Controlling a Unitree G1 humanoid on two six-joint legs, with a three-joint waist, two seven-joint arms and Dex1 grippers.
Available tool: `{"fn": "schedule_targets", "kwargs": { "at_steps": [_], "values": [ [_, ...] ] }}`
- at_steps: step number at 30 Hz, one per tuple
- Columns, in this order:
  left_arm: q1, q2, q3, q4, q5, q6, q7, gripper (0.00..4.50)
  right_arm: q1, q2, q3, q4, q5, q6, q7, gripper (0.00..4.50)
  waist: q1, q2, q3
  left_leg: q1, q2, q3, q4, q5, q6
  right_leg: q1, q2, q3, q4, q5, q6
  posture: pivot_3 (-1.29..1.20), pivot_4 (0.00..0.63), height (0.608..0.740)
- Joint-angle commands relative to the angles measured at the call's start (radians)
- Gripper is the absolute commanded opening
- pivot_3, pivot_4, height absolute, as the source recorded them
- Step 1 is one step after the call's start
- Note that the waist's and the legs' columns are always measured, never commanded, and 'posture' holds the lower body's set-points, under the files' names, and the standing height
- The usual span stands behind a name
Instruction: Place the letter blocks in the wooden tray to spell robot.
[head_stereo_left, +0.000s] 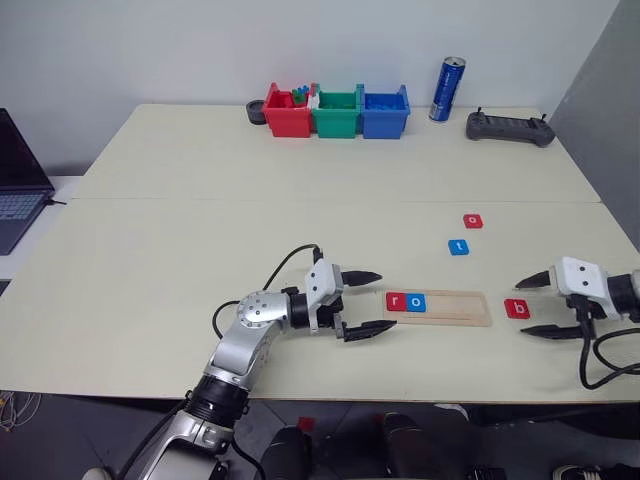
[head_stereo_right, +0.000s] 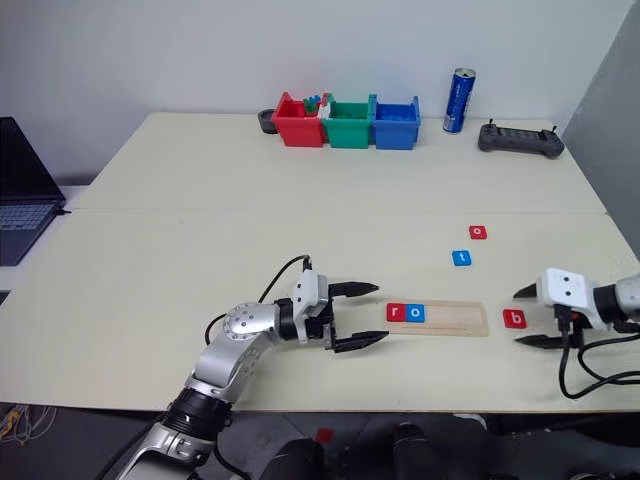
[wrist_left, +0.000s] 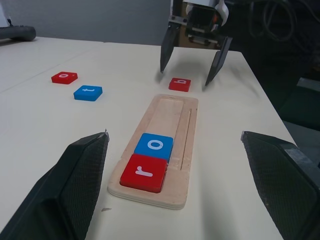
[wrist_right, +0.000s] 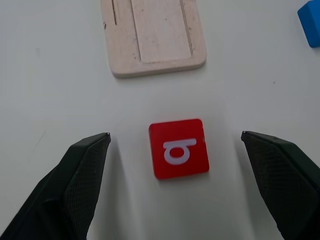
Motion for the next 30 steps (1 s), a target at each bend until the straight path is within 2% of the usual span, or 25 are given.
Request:
{"fn": "schedule_targets", "kwargs": {
  "at_steps": [1, 10, 13, 20, 25, 30],
  "values": [
    [0.015, 0.006, 0.006, -0.045, -0.016, -0.011, 0.003, 4.50, -0.044, 0.006, 0.007, 0.057, -0.023, -0.043, 0.020, 4.47, 0.001, 0.000, 0.000, 0.000, 0.000, 0.000, 0.000, 0.000, 0.000, 0.000, 0.000, 0.000, 0.000, 0.000, 0.000, 0.00, 0.150, 0.740],
    [0.019, 0.013, 0.009, -0.063, -0.017, -0.001, 0.017, 4.50, -0.093, 0.022, 0.037, 0.160, -0.053, -0.075, 0.045, 4.47, 0.001, 0.000, 0.000, 0.000, 0.000, 0.000, 0.000, 0.000, 0.000, 0.000, 0.000, 0.000, 0.000, 0.000, 0.000, 0.00, 0.150, 0.740],
    [0.016, 0.015, 0.010, -0.064, -0.018, 0.002, 0.020, 4.50, -0.093, 0.026, 0.039, 0.161, -0.048, -0.065, 0.054, 3.89, 0.000, 0.000, 0.000, 0.000, 0.000, 0.000, 0.000, 0.000, 0.000, 0.000, 0.000, 0.000, 0.000, 0.000, 0.000, 0.00, 0.150, 0.740],
    [0.011, 0.023, 0.011, -0.065, -0.024, 0.005, 0.020, 4.50, -0.078, 0.028, 0.034, 0.139, -0.037, -0.047, 0.062, 1.49, -0.001, 0.000, 0.000, 0.000, 0.000, 0.000, 0.001, 0.000, 0.000, 0.000, 0.000, 0.000, 0.002, 0.000, 0.000, 0.00, 0.150, 0.740],
    [0.007, 0.024, 0.010, -0.060, -0.026, 0.003, 0.015, 4.50, -0.068, 0.026, 0.025, 0.045, -0.016, 0.027, 0.052, 1.46, -0.001, 0.000, 0.000, 0.000, 0.000, 0.000, 0.001, 0.000, 0.000, 0.000, 0.000, 0.000, 0.002, 0.000, 0.000, 0.00, 0.150, 0.740],
    [0.011, 0.023, 0.005, -0.055, -0.024, -0.002, 0.012, 4.50, -0.073, 0.062, -0.007, -0.257, 0.092, 0.295, 0.014, 1.46, -0.004, 0.001, 0.000, 0.000, 0.000, -0.001, 0.001, 0.000, 0.000, 0.000, 0.000, 0.000, 0.003, 0.000, 0.000, 0.00, 0.150, 0.740]
  ]
}}
